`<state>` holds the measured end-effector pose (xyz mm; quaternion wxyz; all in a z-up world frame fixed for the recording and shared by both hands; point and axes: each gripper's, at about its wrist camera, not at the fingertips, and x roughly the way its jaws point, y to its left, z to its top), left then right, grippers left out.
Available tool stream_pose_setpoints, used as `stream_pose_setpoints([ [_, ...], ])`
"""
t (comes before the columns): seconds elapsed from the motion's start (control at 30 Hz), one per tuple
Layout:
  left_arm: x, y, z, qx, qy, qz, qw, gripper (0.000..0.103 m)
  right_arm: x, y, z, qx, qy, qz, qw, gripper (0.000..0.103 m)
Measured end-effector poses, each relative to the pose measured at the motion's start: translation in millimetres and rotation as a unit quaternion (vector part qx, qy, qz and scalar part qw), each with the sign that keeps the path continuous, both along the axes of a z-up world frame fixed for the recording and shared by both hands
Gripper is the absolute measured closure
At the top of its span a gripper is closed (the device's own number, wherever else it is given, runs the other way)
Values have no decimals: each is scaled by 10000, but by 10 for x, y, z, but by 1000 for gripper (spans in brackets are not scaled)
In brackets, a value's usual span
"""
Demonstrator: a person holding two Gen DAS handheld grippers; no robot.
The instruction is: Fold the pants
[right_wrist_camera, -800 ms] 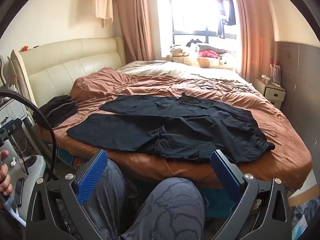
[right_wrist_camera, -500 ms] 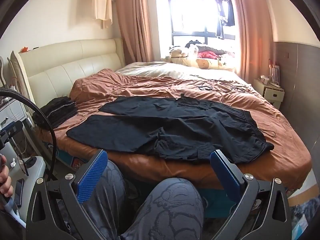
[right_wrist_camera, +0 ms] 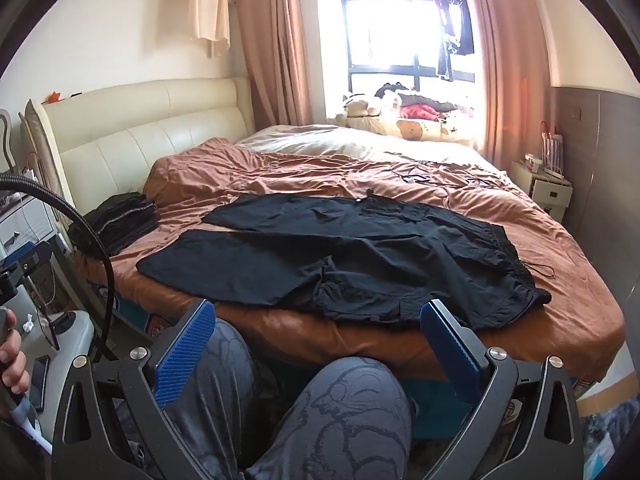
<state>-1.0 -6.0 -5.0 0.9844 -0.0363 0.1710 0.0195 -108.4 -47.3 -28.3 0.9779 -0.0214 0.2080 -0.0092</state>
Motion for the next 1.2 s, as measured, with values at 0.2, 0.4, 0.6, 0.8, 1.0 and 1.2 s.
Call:
stream_pose_setpoints([
  [0.2,7,-43,-25,208,28,96,9997,1,11,26,-11,-51,-9,-51,10000,0],
  [0.4,28,-73,-55,296,105,127,9994,1,-10,55,-17,-83,-46,-61,9999,0],
  [0.6,20,-43,-60,245,117,105,9996,1,-17,45,-20,-91,-39,-63,9999,0],
  [0.8,-6,-51,-36,242,90,109,9996,0,-19,44,-24,-88,-39,-65,9999,0],
  [1.0,4,-48,-30,242,109,132,9996,1,-30,40,-22,-83,-41,-58,9999,0],
  [1.2,0,-23,-43,175,117,137,9997,1,-48,33,-26,-51,-103,-90,9999,0],
])
